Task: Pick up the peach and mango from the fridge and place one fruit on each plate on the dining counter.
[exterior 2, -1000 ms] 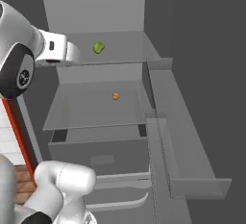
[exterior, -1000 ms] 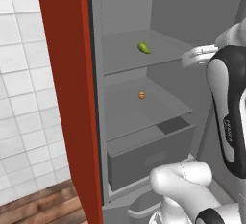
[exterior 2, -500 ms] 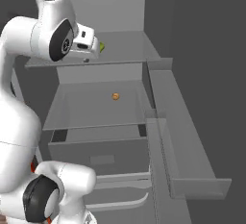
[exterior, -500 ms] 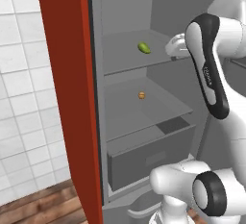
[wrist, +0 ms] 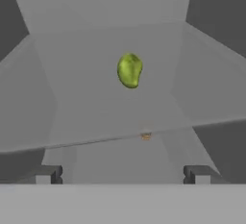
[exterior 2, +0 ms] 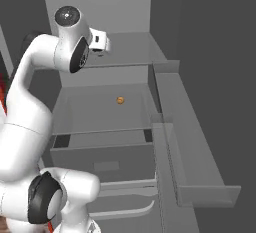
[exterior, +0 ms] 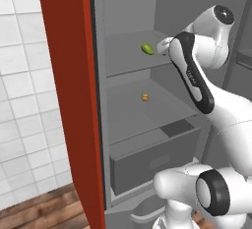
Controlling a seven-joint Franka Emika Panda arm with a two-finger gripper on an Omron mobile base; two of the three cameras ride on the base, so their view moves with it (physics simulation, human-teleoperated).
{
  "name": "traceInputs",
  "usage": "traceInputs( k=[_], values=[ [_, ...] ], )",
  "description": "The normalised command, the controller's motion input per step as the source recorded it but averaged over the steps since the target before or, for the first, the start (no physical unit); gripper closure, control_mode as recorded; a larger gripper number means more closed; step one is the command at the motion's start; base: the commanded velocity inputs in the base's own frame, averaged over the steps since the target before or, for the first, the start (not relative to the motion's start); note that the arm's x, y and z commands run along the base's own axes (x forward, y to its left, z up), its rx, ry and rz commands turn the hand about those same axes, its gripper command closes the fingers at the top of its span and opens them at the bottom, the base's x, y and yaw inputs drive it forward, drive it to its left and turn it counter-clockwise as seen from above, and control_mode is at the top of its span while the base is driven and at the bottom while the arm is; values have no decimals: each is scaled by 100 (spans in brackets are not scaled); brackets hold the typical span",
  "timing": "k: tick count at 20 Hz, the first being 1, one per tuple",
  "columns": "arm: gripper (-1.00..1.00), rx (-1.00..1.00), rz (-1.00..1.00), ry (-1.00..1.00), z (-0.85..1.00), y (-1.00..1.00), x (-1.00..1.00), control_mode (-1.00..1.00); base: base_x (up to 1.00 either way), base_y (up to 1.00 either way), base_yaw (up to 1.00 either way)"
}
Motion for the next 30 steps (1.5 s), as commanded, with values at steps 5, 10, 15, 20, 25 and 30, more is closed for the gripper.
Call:
traceInputs(
  k=[5, 10, 15, 20, 25, 30],
  values=[
    [-100, -1, -5, 0, 2, 14, 67, -100, 0, 0, 0],
    [-100, -1, -6, 0, -14, 3, 96, -100, 0, 0, 0],
    [-100, -1, -3, 0, -6, 7, 62, -100, 0, 0, 0],
    [-100, 0, 0, 3, 0, 3, 54, -100, 0, 0, 0],
    [-100, 0, 0, 20, 0, 0, 59, -100, 0, 0, 0],
    [-100, 0, 4, 19, -3, 0, 33, -100, 0, 0, 0]
  ],
)
